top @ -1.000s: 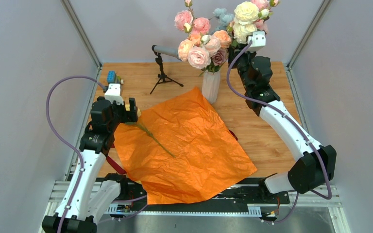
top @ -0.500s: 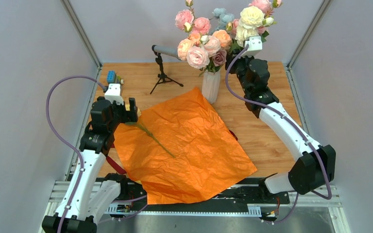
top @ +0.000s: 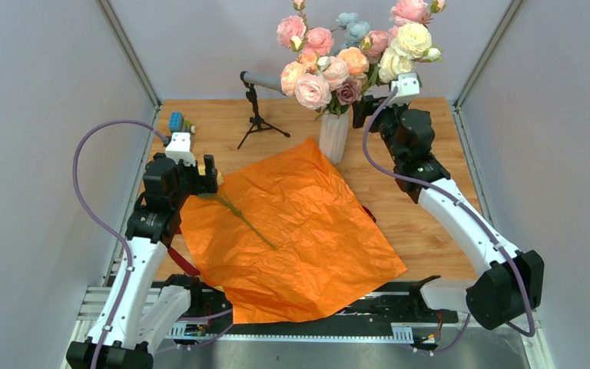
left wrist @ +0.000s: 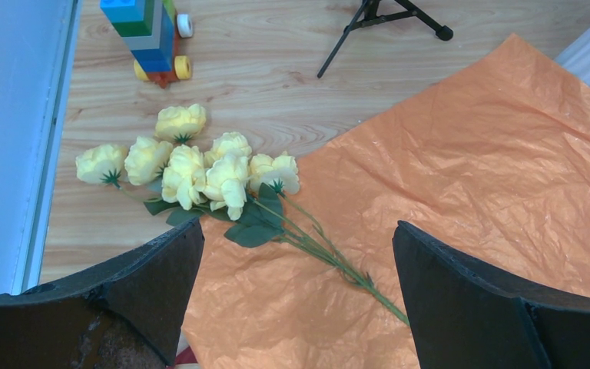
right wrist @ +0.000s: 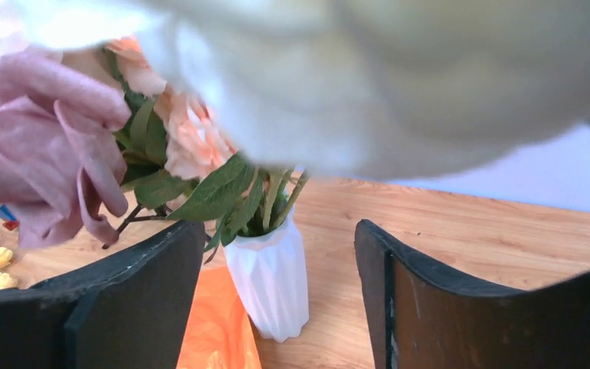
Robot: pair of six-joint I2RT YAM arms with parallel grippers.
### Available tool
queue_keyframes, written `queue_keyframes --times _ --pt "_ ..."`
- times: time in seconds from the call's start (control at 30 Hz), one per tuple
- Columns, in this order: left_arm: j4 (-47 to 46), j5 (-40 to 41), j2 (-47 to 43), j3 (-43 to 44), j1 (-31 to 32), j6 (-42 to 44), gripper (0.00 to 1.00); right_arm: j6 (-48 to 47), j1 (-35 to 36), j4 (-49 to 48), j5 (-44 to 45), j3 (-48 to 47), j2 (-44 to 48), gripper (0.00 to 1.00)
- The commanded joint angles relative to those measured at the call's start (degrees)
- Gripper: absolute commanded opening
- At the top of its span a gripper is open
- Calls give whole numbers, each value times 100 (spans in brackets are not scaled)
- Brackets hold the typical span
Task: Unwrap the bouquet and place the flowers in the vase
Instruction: Insert the fake flower into the vase, then pick up the fake flower from the wrapping paper.
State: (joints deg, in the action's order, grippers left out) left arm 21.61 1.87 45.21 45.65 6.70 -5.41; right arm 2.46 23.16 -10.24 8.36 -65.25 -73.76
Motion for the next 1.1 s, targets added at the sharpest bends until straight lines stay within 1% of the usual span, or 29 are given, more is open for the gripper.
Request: queue_keyframes --times 0.0,0.1,0.2,0.3,0.4,0.53,0.6,0.7,0.9,1.07 --pt "-176 25 -20 -56 -18 43 100 -94 5 0 -89 290 474 76" --pt "-158 -54 41 -64 -19 -93 100 -162 5 40 -83 504 743 83" --pt "-98 -127 154 -41 -14 -370 100 -217 9 164 -76 695 1066 87" --pt "34 4 268 -120 -15 -850 100 -196 5 306 -75 911 1382 89" --pt "-96 -45 280 -530 -20 -1484 100 -40 8 474 -119 1129 1762 90" --pt "-772 -213 261 -1456 -19 -2438 99 342 5 598 -165 1555 2283 90" --pt "-1238 -333 353 -1809 -15 -2941 97 490 7 700 -226 1754 2495 90" --pt "-1732 -336 577 -2147 -20 -3478 95 592 11 857 -374 1900 2735 90" --pt "-2468 -52 1087 -2444 -15 -4045 87 723 5 998 -628 2108 3045 89" --pt "-3192 -95 1661 -2595 -19 -4327 79 932 13 998 -743 2289 3137 89"
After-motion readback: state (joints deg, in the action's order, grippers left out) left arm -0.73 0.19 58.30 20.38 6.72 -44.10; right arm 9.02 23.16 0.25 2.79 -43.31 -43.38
